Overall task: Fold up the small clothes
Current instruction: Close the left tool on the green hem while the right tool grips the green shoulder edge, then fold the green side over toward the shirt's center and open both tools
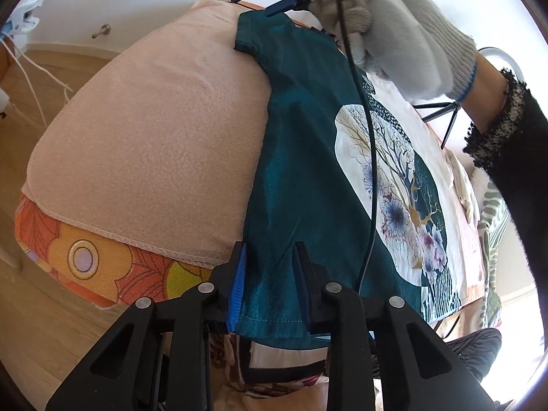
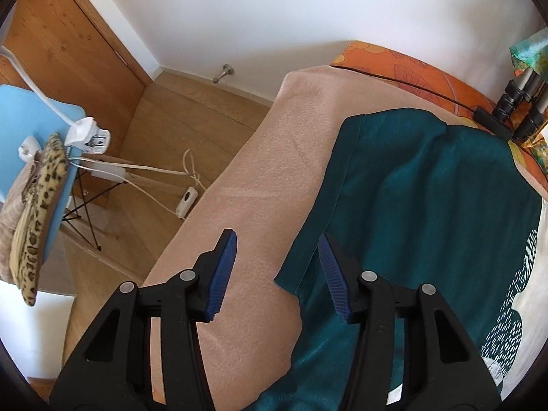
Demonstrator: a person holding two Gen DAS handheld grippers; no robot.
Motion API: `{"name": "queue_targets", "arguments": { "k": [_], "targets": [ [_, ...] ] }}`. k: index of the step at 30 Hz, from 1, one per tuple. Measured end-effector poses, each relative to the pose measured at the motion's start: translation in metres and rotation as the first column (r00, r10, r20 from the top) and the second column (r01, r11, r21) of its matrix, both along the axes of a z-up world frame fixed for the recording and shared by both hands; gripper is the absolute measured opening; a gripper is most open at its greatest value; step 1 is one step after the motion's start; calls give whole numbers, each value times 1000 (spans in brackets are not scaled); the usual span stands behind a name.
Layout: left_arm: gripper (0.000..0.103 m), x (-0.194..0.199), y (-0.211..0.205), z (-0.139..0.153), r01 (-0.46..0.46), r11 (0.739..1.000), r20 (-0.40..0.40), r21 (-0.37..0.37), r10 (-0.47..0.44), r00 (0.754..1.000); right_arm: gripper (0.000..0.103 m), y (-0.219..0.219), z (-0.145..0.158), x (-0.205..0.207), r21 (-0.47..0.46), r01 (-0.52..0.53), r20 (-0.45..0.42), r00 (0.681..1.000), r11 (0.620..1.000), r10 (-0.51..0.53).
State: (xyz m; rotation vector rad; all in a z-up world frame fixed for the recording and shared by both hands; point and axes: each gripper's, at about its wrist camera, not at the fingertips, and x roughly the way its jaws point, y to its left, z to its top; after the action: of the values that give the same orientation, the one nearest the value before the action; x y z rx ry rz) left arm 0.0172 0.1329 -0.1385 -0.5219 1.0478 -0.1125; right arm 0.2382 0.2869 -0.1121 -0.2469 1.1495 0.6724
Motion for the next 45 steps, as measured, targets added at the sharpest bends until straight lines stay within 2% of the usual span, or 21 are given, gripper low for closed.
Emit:
{"name": "queue_targets", "arguments": {
  "k": [1,2,3,6,12,19,22,23,24,27,31,33,36,42,45],
  "targets": [
    [14,0,1,-1,-1,1000,-2,-20,1,1000,53,5,-4,6,-28,8,21,1000,1000,-7],
    [11,1,1,-3,-3,999,-3,-44,2,1000,53,8,-8,13,-49,19,33,999,999,-18],
    [11,1,1,-4,-1,998,-6,-64,0,1000,53,12,-11,19,-60,29,37,999,998,-26],
    [8,3,-3,-3,13,998,2,-54,-13,1000,53,19,-17,41,-80,69,56,996,994,-65],
    [4,7,-3,-4,16,997,4,-82,-16,1000,53,26,-43,73,-164,113,34,993,980,-109],
    [3,7,4,-5,2,993,0,-116,-2,1000,52,30,-49,70,-234,33,36,999,972,-25],
    [2,8,-2,0,22,995,13,-92,-21,1000,33,27,-47,69,-253,21,56,998,967,-7],
    [2,8,-4,0,30,996,18,-89,-28,999,20,26,-47,70,-253,20,62,998,967,-5],
    [2,8,-5,1,37,995,26,-87,-35,999,10,24,-46,70,-251,23,64,998,968,-7],
    [1,7,-7,3,37,995,32,-90,-34,999,4,18,-44,75,-215,50,42,998,975,-42],
    [1,4,-11,12,47,995,61,-87,-41,997,4,6,-36,80,-147,84,23,996,986,-82],
    [1,3,-16,17,63,996,85,-64,-57,995,4,-2,-28,80,-110,98,24,995,989,-96],
    [1,4,-22,20,78,995,89,-70,-71,993,4,-17,-14,81,-55,101,35,994,993,-99],
    [1,2,-41,32,134,988,127,-72,-124,984,4,-67,23,82,37,131,38,990,991,-132],
    [1,4,-57,38,173,982,141,-70,-162,977,4,-102,39,81,45,154,60,986,987,-156]
  ]
}}
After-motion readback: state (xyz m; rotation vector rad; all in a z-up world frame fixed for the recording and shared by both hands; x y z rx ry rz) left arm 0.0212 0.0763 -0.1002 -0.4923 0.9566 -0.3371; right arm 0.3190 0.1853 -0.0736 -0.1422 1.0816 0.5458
